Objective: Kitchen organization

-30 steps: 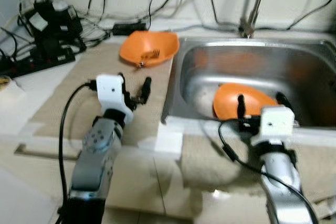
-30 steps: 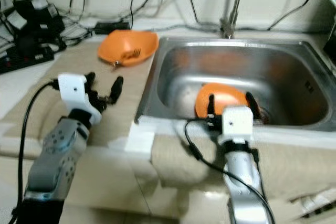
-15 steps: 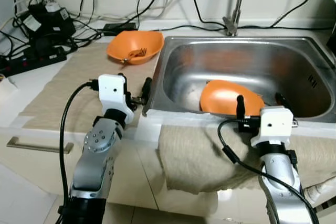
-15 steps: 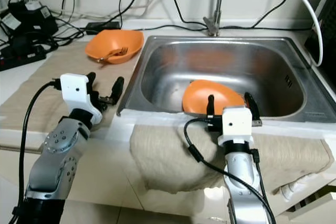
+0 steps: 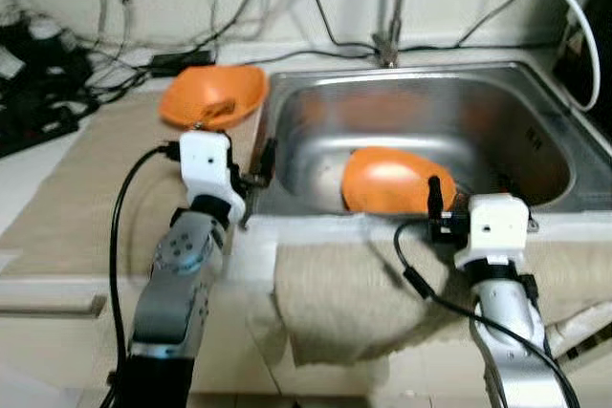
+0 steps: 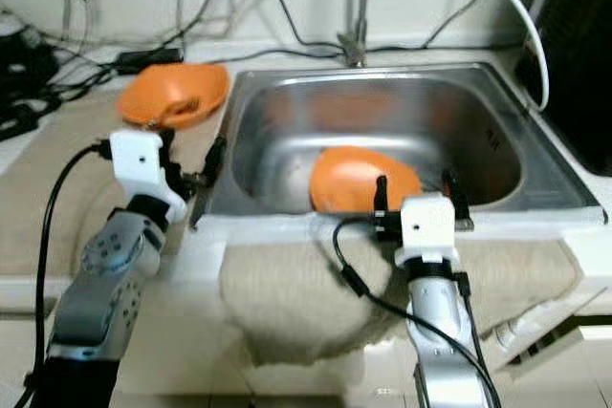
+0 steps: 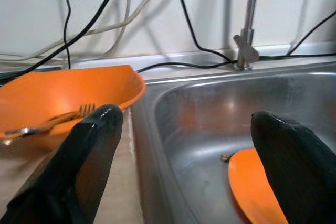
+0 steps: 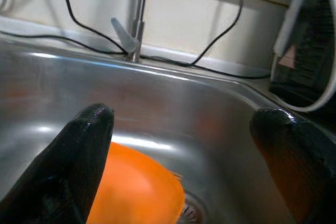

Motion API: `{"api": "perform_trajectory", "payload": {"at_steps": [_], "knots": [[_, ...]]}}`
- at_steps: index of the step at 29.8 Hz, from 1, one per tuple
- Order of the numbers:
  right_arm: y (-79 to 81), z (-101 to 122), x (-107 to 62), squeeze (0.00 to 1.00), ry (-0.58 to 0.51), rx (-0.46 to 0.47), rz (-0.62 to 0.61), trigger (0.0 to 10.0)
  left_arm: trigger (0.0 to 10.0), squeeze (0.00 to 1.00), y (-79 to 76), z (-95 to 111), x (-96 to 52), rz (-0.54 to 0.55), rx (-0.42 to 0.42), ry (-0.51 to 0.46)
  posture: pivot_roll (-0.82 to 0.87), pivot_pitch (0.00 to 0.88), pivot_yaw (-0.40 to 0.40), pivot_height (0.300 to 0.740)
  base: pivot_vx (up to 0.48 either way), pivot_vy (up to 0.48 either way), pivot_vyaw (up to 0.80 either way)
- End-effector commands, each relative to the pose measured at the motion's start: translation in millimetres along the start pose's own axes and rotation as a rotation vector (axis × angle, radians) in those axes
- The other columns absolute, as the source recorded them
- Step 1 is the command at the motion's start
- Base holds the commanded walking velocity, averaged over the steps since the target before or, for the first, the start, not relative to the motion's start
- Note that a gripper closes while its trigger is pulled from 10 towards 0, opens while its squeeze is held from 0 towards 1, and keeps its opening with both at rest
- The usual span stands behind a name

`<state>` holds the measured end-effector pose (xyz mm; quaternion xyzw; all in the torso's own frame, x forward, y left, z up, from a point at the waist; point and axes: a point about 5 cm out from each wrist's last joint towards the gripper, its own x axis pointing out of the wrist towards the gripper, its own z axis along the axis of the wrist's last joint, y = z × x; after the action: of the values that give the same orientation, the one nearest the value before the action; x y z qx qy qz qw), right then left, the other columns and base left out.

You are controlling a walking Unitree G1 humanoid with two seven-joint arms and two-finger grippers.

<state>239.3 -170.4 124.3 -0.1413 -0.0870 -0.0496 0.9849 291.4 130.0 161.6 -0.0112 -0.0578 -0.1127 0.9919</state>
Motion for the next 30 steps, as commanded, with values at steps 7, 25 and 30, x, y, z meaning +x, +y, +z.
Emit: {"api": "perform_trajectory", "payload": {"at_steps": [7,25,30], "knots": [[5.6,-2,0.8,0.0,0.004,0.011,0.014,10.0,10.0,0.0,8.0,2,-0.5,0.03,0.017,-0.01,-0.03,0.0,0.091,0.736,0.0,0.0,0.0],[0.0,25,19.9,0.0,-0.012,0.194,-0.038,10.0,10.0,0.0,4.4,6,12.6,0.02,0.022,0.018,-0.05,0.0,0.095,0.736,0.0,0.0,0.0],[0.4,19,22.2,0.0,0.047,0.251,-0.029,10.0,10.0,0.0,4.0,6,13.3,0.023,0.015,0.018,-0.05,0.0,0.09,0.736,0.0,0.0,0.0]]}}
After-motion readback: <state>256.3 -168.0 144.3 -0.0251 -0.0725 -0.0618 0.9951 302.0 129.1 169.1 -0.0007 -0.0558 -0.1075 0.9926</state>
